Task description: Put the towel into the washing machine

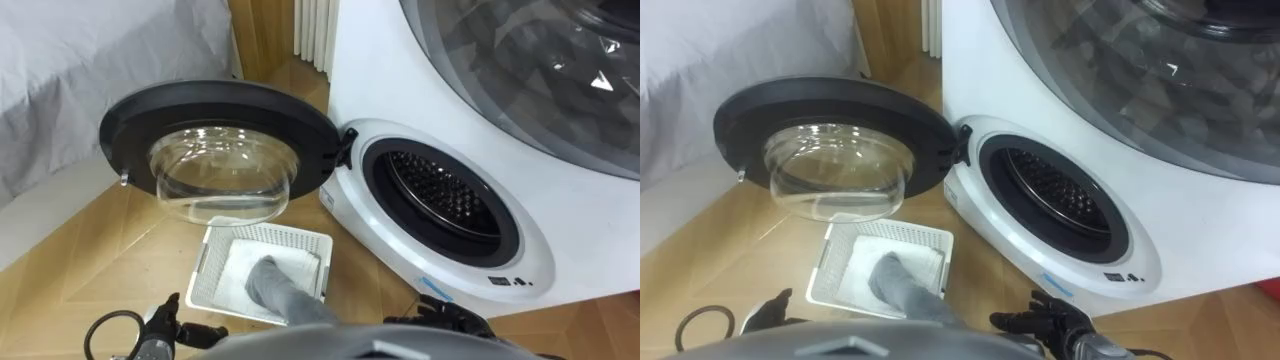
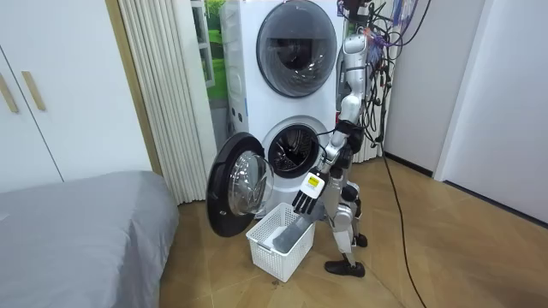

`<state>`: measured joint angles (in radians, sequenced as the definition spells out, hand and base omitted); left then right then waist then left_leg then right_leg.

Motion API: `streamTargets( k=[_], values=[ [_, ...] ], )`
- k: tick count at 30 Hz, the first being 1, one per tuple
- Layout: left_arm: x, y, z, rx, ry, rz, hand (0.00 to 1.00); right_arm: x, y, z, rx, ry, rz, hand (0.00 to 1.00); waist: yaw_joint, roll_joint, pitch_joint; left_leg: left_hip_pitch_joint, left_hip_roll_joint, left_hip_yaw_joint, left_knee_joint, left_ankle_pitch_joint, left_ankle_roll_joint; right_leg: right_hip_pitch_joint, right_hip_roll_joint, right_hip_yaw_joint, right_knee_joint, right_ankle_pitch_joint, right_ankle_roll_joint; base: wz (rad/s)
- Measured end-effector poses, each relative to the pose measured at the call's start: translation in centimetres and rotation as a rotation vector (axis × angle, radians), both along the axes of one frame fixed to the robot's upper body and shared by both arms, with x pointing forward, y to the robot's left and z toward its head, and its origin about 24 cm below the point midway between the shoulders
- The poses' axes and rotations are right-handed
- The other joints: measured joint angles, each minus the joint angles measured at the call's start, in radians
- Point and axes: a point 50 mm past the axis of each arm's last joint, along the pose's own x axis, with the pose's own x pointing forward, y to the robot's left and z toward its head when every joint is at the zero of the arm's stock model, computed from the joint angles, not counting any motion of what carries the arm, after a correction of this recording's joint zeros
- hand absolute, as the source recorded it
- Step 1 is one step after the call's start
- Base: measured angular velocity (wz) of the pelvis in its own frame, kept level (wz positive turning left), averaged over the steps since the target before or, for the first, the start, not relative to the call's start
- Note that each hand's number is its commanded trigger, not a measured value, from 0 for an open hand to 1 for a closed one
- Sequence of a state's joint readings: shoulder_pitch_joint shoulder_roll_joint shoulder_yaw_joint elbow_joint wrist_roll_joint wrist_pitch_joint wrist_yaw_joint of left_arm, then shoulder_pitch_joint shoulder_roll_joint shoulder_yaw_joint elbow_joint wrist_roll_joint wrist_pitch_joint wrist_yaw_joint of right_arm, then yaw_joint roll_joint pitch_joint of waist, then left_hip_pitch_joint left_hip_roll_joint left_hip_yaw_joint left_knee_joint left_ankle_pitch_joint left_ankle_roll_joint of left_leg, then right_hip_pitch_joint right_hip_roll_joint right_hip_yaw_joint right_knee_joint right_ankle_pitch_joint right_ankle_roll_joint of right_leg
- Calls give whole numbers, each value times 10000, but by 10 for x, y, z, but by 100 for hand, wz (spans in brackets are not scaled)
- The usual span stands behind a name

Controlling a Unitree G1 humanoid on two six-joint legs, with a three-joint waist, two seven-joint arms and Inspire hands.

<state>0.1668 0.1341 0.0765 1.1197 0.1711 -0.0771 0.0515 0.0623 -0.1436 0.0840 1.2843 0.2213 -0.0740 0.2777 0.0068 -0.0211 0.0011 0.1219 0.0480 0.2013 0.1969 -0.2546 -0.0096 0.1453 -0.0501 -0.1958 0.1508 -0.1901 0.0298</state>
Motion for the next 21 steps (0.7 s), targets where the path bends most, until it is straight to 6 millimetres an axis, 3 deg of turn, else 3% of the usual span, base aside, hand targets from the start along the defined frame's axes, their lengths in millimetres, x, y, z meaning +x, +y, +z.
streamTargets(
  k=[16,21],
  values=[
    [8,-5,1,646,-193,-907,0,5,-1,1,-150,-214,329,0,-49,179,-7,-404,-5,-131,116,4,4,-366,-21,-110,22,0,0,2],
    [41,-12,5,1178,-853,-2278,0,24,1,3,-295,-298,1129,0,-52,186,37,-1214,-18,-217,403,60,64,-1119,-85,-168,256,12,-21,4]
  ],
)
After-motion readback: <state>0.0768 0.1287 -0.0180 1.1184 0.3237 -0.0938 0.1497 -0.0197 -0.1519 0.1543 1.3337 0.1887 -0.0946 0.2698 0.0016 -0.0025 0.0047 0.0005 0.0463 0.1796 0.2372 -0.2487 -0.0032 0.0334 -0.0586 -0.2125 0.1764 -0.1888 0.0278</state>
